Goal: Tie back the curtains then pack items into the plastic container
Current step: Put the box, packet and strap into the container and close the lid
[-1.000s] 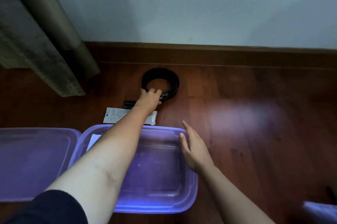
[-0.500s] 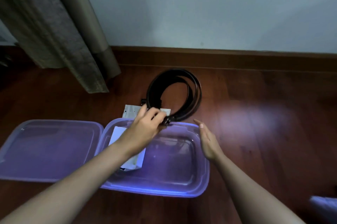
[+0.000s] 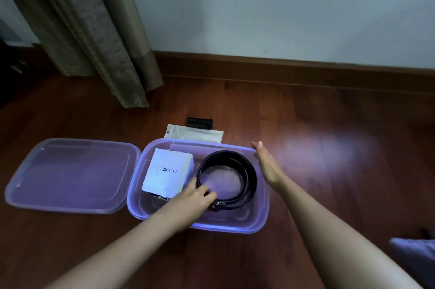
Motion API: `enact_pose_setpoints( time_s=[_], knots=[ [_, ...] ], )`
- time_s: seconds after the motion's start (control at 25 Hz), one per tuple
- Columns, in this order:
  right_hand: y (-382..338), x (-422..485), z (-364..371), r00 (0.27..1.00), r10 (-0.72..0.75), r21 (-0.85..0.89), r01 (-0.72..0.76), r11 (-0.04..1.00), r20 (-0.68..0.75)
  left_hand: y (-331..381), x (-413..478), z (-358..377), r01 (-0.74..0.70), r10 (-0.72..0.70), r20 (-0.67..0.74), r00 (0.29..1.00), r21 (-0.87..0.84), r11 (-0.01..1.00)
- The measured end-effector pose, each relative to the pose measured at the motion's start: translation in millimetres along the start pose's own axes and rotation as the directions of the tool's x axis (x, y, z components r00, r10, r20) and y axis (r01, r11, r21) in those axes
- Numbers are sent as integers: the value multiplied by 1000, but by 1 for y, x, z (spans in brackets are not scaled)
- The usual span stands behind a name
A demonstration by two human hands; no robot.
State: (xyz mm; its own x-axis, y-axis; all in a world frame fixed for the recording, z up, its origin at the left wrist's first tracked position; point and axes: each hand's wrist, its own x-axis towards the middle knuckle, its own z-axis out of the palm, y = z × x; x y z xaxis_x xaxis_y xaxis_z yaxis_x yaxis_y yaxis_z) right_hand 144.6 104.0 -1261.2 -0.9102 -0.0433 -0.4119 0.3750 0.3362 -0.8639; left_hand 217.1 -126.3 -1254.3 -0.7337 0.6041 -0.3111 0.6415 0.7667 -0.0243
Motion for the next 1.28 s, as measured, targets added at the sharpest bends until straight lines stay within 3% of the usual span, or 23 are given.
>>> enact_pose_setpoints(
  time_s=[0.08, 0.16, 0.24, 0.36, 0.48, 0.56, 0.64, 0.68, 0.76, 0.84, 1.04, 1.16, 1.28],
  knots=[
    [0, -2, 2, 996, -64, -130, 56, 990, -54, 4, 9, -9, 13, -10, 109, 994, -31, 999],
    [2, -3, 3, 986, -135, -247, 106, 963, -102, 11, 18, -13, 74, -84, 274, 958, 47, 996],
    [4, -2, 4, 978, -175, -306, 134, 943, -114, 15, 24, -19, 95, -117, 335, 935, 81, 992],
    [12, 3, 6, 974, -182, -349, 125, 929, -135, 7, 24, -13, 156, -121, 277, 953, -108, 982],
    [13, 3, 8, 965, -213, -366, 144, 919, -155, 9, 24, -12, 311, -281, 136, 950, -490, 814],
    [13, 3, 9, 960, -226, -368, 152, 917, -166, 16, 35, -8, 431, -477, 28, 878, -475, 767],
    [13, 4, 10, 959, -227, -375, 150, 915, -171, 16, 47, -9, 565, -607, 23, 795, -393, 725],
    [14, 4, 10, 958, -230, -380, 151, 913, -172, 12, 50, -14, 621, -643, 108, 758, -420, 662],
    [14, 3, 10, 957, -233, -381, 153, 912, -174, 2, 59, -15, 638, -629, 229, 743, -526, 562],
    [14, 4, 9, 956, -236, -387, 154, 909, -174, -3, 65, -20, 649, -610, 285, 739, -543, 533],
    [15, 6, 10, 958, -232, -388, 151, 909, -171, 3, 66, -31, 633, -627, 264, 733, -604, 485],
    [16, 6, 9, 957, -232, -379, 154, 912, -171, 4, 63, -30, 647, -647, 250, 720, -579, 496],
    [15, 5, 9, 958, -229, -376, 152, 914, -170, 8, 61, -25, 633, -596, 256, 761, -494, 596]
  ],
)
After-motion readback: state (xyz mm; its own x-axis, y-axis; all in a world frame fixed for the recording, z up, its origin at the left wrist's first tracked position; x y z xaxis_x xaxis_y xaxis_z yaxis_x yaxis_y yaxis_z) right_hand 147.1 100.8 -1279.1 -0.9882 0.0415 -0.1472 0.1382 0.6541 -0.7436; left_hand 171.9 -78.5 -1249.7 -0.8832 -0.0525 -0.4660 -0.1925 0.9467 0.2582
